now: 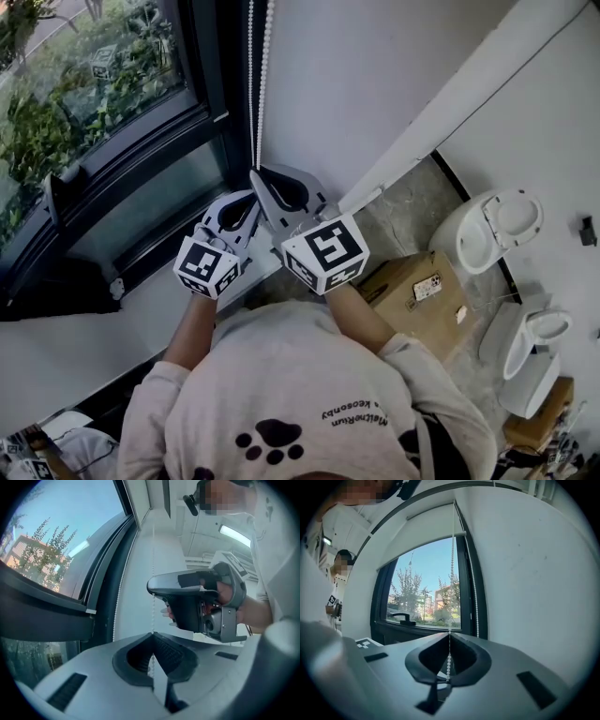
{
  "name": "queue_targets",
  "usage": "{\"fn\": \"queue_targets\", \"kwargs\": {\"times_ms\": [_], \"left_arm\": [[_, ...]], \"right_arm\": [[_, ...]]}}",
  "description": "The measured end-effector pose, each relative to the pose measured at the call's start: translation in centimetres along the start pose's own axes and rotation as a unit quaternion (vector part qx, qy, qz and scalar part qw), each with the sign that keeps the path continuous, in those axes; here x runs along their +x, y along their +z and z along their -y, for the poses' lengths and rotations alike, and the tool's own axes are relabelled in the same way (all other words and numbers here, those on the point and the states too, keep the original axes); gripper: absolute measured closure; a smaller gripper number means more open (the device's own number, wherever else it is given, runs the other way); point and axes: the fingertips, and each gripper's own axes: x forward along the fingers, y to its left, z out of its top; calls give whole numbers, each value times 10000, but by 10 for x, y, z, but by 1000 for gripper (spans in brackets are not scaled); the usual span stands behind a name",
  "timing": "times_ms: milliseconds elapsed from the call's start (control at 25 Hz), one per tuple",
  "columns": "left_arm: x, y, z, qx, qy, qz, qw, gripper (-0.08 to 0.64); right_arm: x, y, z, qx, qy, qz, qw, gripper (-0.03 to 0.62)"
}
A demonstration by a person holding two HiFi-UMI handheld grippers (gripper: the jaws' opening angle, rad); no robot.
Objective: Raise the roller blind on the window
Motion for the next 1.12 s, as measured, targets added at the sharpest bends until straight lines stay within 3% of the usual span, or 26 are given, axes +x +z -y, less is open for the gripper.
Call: {"fn": "queue_targets", "kwargs": {"times_ms": [280,600,760,920,1000,1120], "left_arm": [[-1,-20,0,77,105,-90,9999,552],[-12,-11,-1,-34,195,40,9998,546],[-24,5,1,-125,281,167,9994,457],[-32,20,11,-121,425,153,9989,469],[-33,23,16,-32,492,28,9988,549],[-34,23,24,-6,494,-180,9986,552]], "right_arm": [[-1,-21,-1,-7,-31,-12,10000,581],[-5,-17,3,-91,-110,77,9999,581],[-7,-16,6,-70,-144,93,9998,581],[-7,-16,7,-102,-147,128,9998,581],[-7,-16,6,-115,-152,152,9997,581],[-7,-15,8,-170,-216,164,9995,581]]}}
